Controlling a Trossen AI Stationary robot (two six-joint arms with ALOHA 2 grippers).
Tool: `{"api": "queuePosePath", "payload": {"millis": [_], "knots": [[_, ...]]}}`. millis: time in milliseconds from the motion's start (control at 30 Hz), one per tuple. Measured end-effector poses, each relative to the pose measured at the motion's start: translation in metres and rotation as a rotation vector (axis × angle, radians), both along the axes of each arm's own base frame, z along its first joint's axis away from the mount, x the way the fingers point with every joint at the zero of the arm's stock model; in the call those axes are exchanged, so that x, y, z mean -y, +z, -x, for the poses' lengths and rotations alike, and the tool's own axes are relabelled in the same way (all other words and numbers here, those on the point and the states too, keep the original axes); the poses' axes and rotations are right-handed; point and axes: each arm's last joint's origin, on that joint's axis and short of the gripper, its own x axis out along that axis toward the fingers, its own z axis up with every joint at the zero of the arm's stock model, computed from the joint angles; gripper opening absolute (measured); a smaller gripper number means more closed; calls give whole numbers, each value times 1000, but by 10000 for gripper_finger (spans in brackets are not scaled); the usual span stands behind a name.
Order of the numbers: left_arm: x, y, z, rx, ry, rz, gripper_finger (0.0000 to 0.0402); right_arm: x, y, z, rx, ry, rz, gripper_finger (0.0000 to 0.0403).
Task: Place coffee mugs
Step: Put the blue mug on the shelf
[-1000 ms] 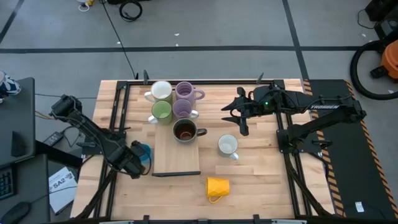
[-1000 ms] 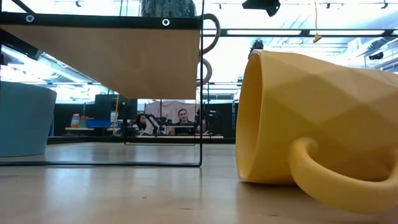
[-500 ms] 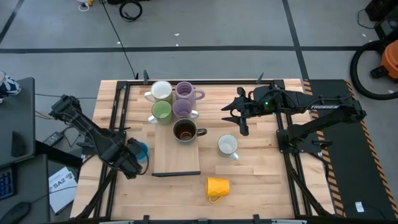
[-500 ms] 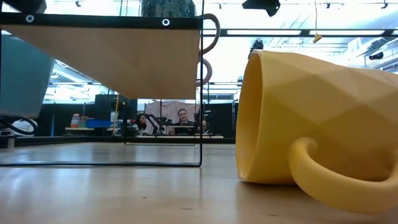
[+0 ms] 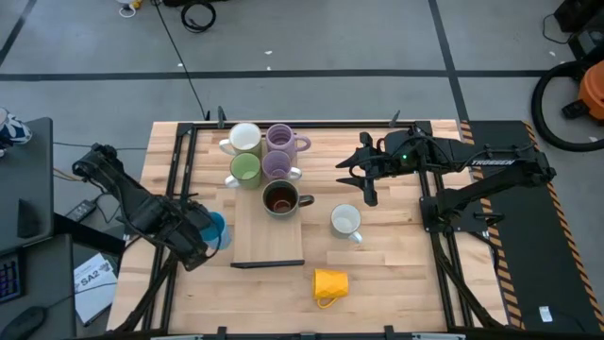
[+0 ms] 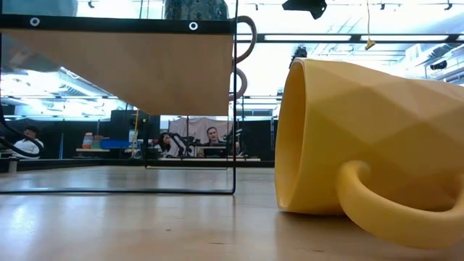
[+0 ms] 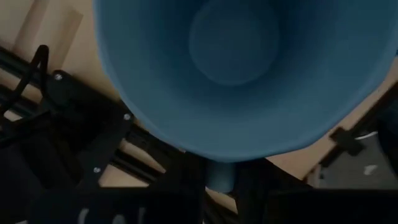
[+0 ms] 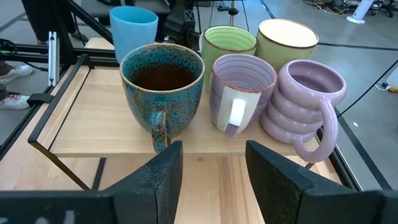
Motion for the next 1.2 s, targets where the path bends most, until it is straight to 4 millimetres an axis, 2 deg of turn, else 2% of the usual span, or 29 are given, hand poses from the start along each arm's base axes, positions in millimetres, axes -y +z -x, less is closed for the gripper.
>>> {"api": "queuePosePath", "payload": {"millis": [333, 533, 867, 1200], "knots": [[-11, 18, -9, 63, -20, 30, 58, 0, 0, 0, 0, 0, 0, 181], [-24, 26, -17, 121, -27, -14, 58, 0, 0, 0, 0, 0, 0, 181], [-50, 26, -32, 160, -20, -127, 58, 0, 0, 0, 0, 0, 0, 181], [-55, 14, -56, 131, -95, -178, 58, 0, 0, 0, 0, 0, 0, 181]]}}
